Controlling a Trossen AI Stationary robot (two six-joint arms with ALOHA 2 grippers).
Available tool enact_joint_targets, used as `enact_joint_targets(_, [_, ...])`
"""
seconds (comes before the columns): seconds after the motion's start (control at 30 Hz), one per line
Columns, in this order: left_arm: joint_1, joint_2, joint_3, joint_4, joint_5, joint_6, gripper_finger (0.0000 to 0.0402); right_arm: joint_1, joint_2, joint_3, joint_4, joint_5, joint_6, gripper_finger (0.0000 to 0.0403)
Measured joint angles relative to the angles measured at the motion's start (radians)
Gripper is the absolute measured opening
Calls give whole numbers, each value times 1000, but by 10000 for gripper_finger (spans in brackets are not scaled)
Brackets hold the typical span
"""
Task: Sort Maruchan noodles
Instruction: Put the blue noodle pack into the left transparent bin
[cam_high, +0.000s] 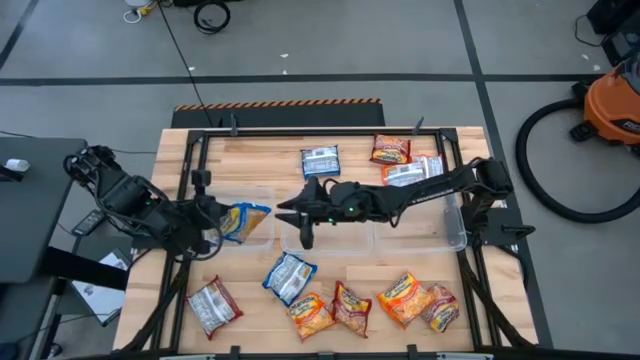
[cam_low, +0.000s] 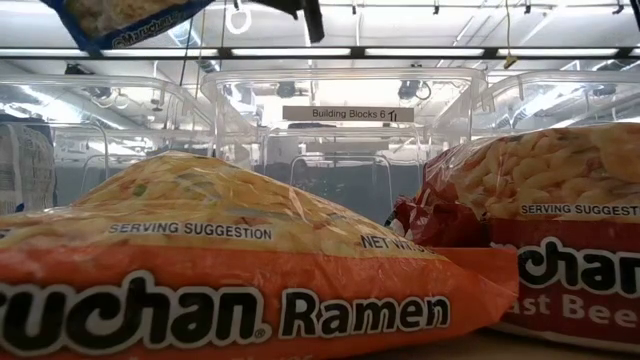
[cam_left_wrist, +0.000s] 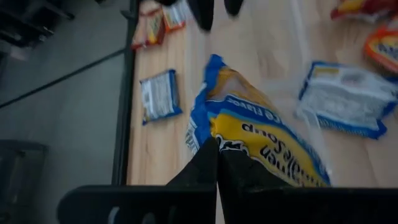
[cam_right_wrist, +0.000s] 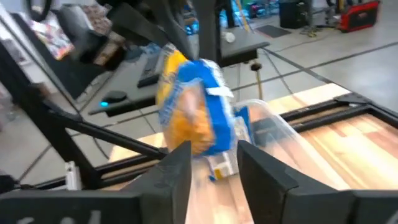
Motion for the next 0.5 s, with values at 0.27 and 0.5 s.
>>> enact_joint_targets(0.27, [2, 0, 0, 96, -42, 121, 1, -61, -1, 0, 43, -144, 110, 181])
enact_joint_targets(0.5, [2, 0, 0, 204, -91, 216, 1, -84, -1, 0, 40, -250, 122, 199])
